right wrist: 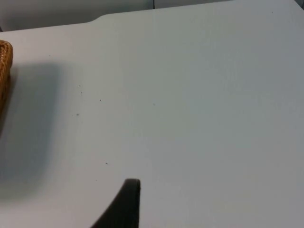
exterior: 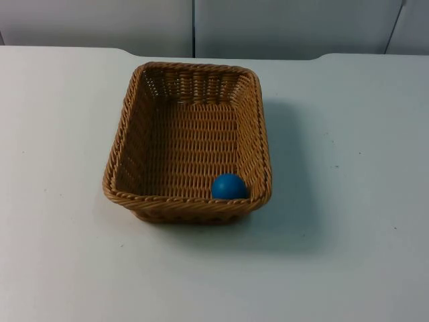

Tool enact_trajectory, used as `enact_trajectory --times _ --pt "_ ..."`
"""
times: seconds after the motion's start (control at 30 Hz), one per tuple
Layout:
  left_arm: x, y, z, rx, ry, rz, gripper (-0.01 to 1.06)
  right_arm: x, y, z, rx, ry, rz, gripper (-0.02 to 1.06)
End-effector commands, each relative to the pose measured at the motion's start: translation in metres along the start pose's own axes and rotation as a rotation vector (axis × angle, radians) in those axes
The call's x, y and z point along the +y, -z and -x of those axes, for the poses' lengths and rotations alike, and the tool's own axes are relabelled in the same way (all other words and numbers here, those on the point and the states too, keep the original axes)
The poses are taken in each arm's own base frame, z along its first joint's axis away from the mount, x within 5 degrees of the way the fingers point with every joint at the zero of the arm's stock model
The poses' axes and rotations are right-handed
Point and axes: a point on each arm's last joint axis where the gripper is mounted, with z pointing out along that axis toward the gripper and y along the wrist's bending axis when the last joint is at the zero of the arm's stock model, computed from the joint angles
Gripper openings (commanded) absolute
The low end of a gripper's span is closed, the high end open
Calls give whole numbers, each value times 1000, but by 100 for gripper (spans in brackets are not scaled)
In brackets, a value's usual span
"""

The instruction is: Pick up the basket with the left hand and place the ball into the basket with the right hand.

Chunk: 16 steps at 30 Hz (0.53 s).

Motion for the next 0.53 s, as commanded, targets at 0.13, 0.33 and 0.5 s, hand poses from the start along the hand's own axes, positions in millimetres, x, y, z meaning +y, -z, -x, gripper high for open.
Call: enact_trajectory --times 0.13,0.33,0.5 --pt "0 0 0 -8 -25 -55 97 0 0 0 -13 0 4 101" --pt "1 0 0 -10 -39 -82 97 0 0 0 -12 22 46 101" --pt "1 0 0 -10 -39 -82 97 -1 0 0 -12 62 120 101"
